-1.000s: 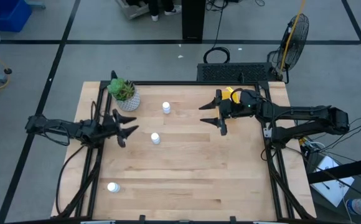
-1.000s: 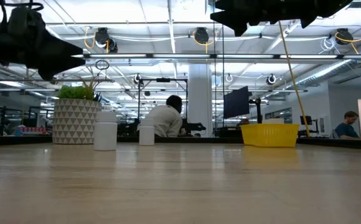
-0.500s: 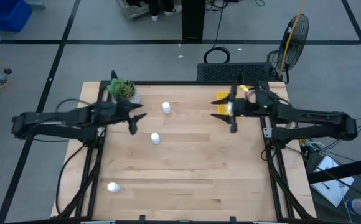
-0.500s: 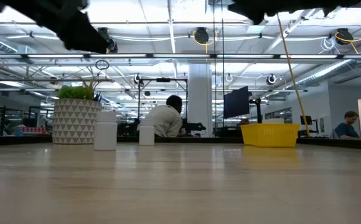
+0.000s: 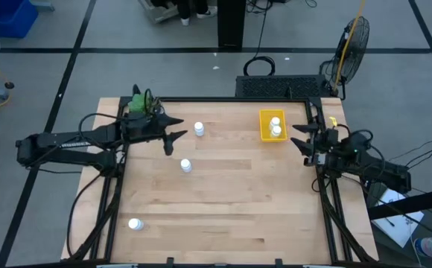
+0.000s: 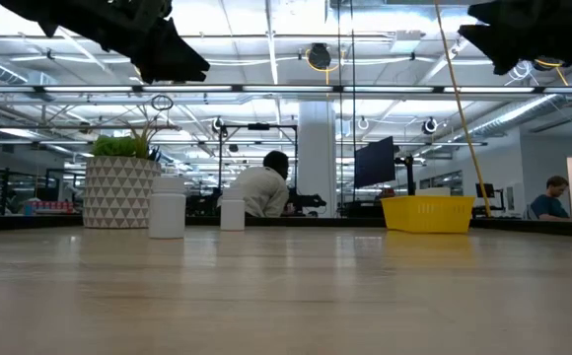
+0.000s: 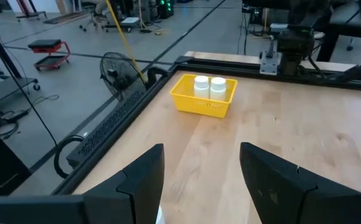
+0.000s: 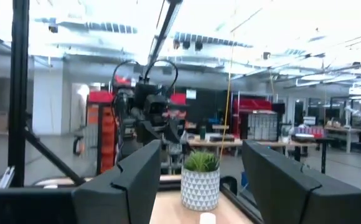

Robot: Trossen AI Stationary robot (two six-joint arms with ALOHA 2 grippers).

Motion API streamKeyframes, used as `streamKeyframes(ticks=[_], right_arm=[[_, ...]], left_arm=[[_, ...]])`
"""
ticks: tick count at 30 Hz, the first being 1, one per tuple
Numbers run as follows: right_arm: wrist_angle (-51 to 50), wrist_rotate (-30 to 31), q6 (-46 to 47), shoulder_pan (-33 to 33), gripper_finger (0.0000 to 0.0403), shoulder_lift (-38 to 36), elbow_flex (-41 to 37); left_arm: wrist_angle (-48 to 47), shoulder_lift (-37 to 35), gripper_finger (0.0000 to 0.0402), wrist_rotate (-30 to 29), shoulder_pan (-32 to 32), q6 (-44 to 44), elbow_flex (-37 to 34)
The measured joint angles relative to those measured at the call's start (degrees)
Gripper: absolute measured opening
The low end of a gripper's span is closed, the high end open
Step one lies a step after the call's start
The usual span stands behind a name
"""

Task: Pick and place pill bottles into a basket
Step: Put the top white medicine bottle into the yellow bin

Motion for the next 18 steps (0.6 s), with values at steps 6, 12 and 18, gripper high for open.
streamKeyframes(ticks=[6, 12, 18], right_arm=[[-7.0, 3.9, -0.2, -0.1, 0.0215, 2.8, -0.3], [-8.9, 5.8, -0.1, -0.1, 0.0215, 3.1, -1.9], [-5.6, 9.6, 0.1, -0.1, 0.0215, 3.2, -8.1]], left_arm=[[0.3, 0.0, 0.0214, 0.1, 0.1, 0.0, 0.0], [0.5, 0.7, 0.0214, 0.5, 0.2, -0.1, 0.0], [0.6, 4.8, 0.0214, 0.4, 0.5, -0.4, 0.0]])
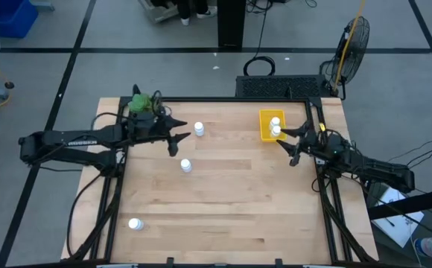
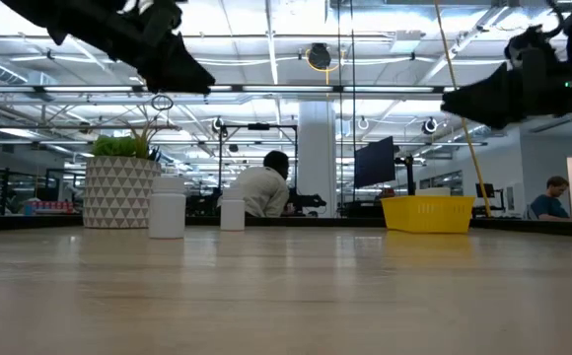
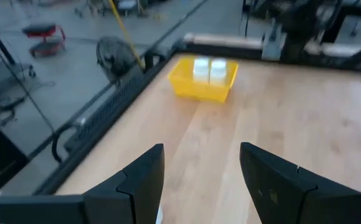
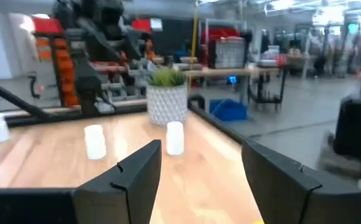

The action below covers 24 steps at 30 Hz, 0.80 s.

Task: Pick and place pill bottles into a basket
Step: Put the top white medicine bottle into the yellow bin

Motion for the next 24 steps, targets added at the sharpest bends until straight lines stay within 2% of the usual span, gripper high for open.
streamKeyframes(ticks=[3, 8, 12, 17, 20, 24], right_arm=[[5.6, 2.4, -0.4, 0.0, 0.0215, -0.3, -1.7], [8.1, 2.2, -0.5, 0.0, 0.0215, -0.2, -2.0], [7.5, 2.1, -0.5, 0.0, 0.0215, -0.1, -2.0], [7.5, 2.1, -0.5, 0.0, 0.0215, -0.1, -2.1], [7.5, 2.0, -0.5, 0.0, 0.0215, -0.1, -2.1], [7.5, 2.0, -0.5, 0.0, 0.0215, -0.1, -2.1]], left_arm=[[2.0, 3.1, 0.0214, 0.1, 0.5, 0.0, 0.0], [10.4, 8.2, 0.0214, 0.7, 1.7, 0.3, 0.0], [15.6, 12.0, 0.0214, 1.0, 3.7, 0.1, 0.0], [19.7, 16.4, 0.0214, 4.3, 6.4, -2.6, 0.0], [18.8, 18.1, 0.0214, 5.1, 7.6, -2.3, 0.2], [7.9, 18.8, 0.0214, 5.1, 9.9, -1.6, 5.6]])
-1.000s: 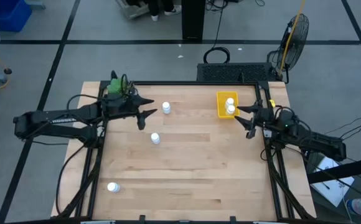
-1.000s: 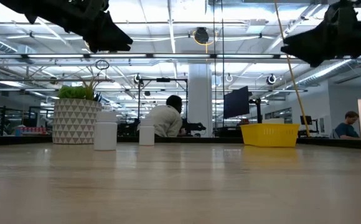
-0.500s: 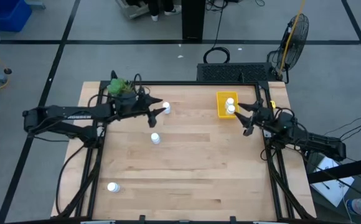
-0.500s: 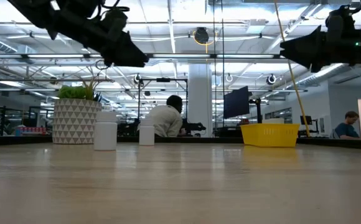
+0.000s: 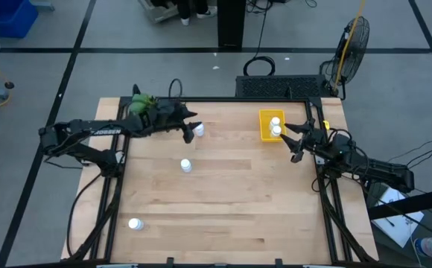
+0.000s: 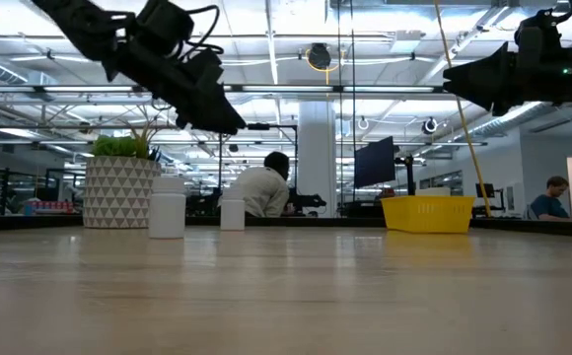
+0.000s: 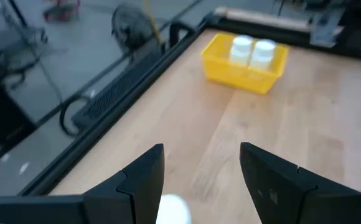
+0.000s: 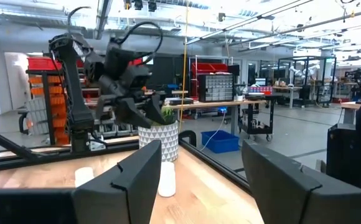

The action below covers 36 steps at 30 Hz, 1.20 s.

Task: Pick and place pill bottles into a basket
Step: Put the top white medicine bottle into the yellow bin

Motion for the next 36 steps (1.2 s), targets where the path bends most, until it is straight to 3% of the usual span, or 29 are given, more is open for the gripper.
streamKeyframes(ticks=[12, 20, 25, 30, 36], right_arm=[[0.0, 0.0, 0.0, 0.0, 0.0215, 0.0, -0.1], [0.0, 0.0, 0.0, 0.0, 0.0215, 0.0, -0.1], [0.0, 0.0, 0.0, 0.0, 0.0215, 0.0, -0.1], [0.0, 0.0, 0.0, 0.0, 0.0215, 0.0, -0.1], [0.0, 0.0, 0.0, 0.0, 0.0215, 0.0, -0.1]], left_arm=[[-39.3, 12.0, 0.0213, -0.2, 2.1, -1.4, 26.1], [-56.9, 22.8, 0.0213, -4.4, 2.1, -0.7, 43.3], [-59.4, 26.3, 0.0214, 1.6, 2.8, -0.4, 46.3], [-62.2, 28.9, 0.0219, 0.8, 3.5, -0.6, 46.3], [-64.0, 30.7, 0.0260, -1.2, 3.6, -1.4, 46.3]])
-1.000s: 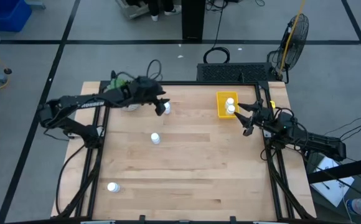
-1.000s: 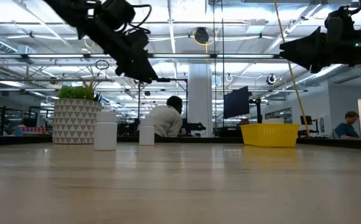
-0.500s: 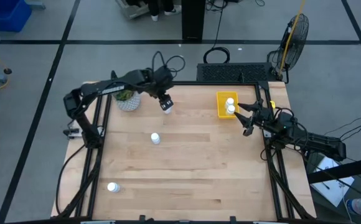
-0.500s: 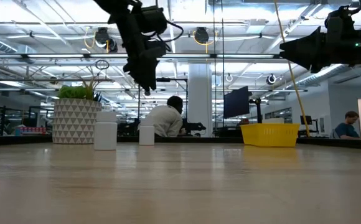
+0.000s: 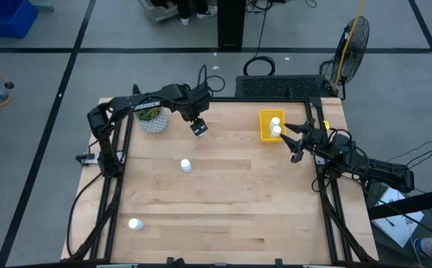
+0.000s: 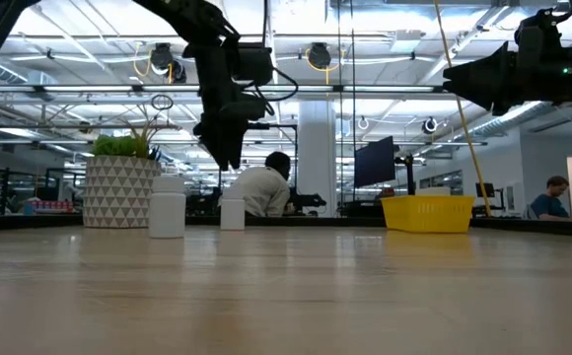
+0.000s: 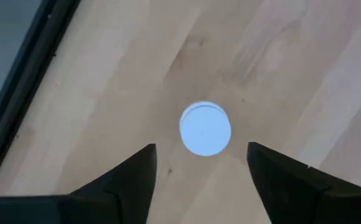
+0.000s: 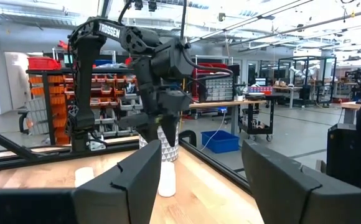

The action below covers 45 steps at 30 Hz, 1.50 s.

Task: Pick and place pill bottles into a basket
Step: Put the top white medicine bottle into the yellow bin

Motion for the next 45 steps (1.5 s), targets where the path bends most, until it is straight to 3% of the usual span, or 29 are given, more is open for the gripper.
streamKeyframes(ticks=[9, 45], right_arm=[[0.0, 0.0, 0.0, 0.0, 0.0215, 0.0, 0.0], [-0.1, 0.0, 0.0, 0.0, 0.0215, 0.0, 0.0]], left_arm=[[0.3, 0.0, 0.0302, 0.6, -0.3, -0.3, 0.0], [1.8, 8.6, 0.0299, 1.0, -0.3, 0.0, 0.0]])
